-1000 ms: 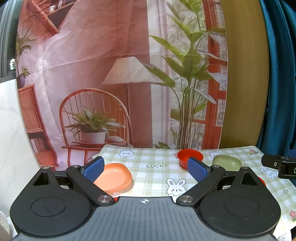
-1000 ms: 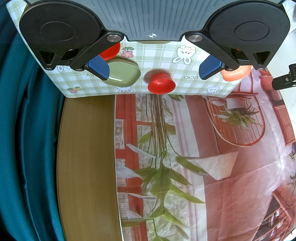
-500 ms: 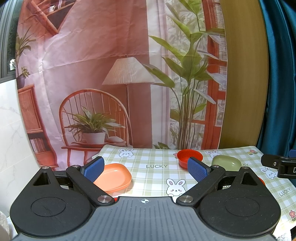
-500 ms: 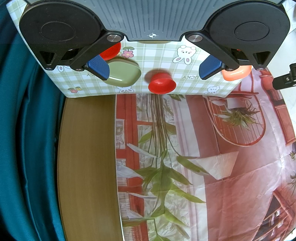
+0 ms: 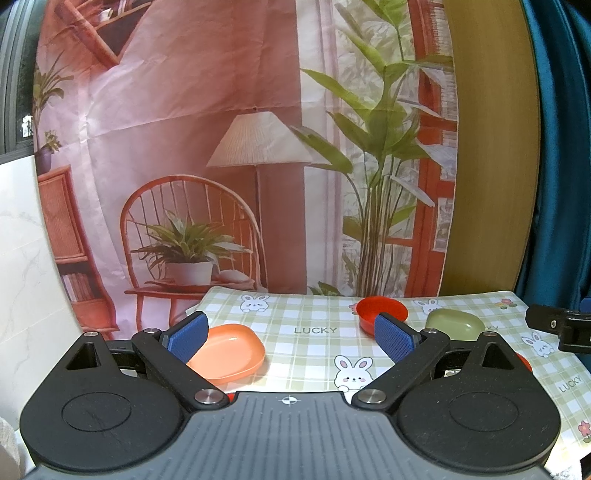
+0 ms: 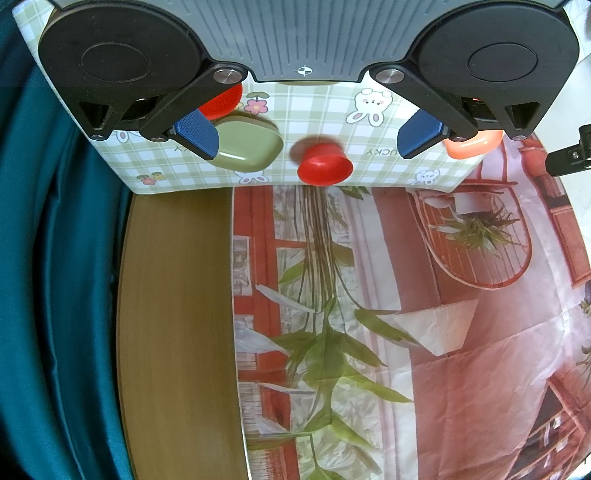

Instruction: Organize plates and bowls

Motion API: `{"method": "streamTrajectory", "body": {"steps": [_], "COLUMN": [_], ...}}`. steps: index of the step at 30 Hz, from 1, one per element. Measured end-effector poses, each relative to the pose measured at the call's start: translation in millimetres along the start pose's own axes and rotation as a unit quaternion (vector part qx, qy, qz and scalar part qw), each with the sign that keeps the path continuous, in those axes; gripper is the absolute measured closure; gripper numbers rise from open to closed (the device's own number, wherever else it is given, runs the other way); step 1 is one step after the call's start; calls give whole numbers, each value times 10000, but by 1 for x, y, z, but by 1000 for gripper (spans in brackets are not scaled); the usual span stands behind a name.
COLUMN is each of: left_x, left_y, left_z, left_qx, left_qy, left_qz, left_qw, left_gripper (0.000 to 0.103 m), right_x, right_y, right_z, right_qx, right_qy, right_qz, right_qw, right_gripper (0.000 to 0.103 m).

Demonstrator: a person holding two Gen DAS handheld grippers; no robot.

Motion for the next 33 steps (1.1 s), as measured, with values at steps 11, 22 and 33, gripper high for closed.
{"method": "streamTrajectory", "body": {"steps": [11,22,33], "left_x": [-28,-67,-113], "left_y": [34,56,46], "left_z": [-21,-42,-76], "left_qx": [194,468,241], "left_qy": [184,509,910], "left_qz": [88,-101,-209], "left_qw": [9996,9976,9953], "left_gripper": [6,6,6], "right_x": [-8,-48,-91], "right_y": [16,27,11], "right_z": [-22,-57,-106], "right_qx": [94,223,-71], "right_qy": [161,587,1001], "right_qz": [-16,390,445], "right_qw": [9998,9973,9940], "right_gripper": [0,2,5]}}
Point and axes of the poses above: each gripper's, at about its wrist camera, not at the fingertips, and z roughly against the way its jaws point, x to its right, y to its top, the point moved 4 cm from there along -z, roughly the way its jaws point, and after that the axes turned 1 degree about y, right-handed, at the moved point
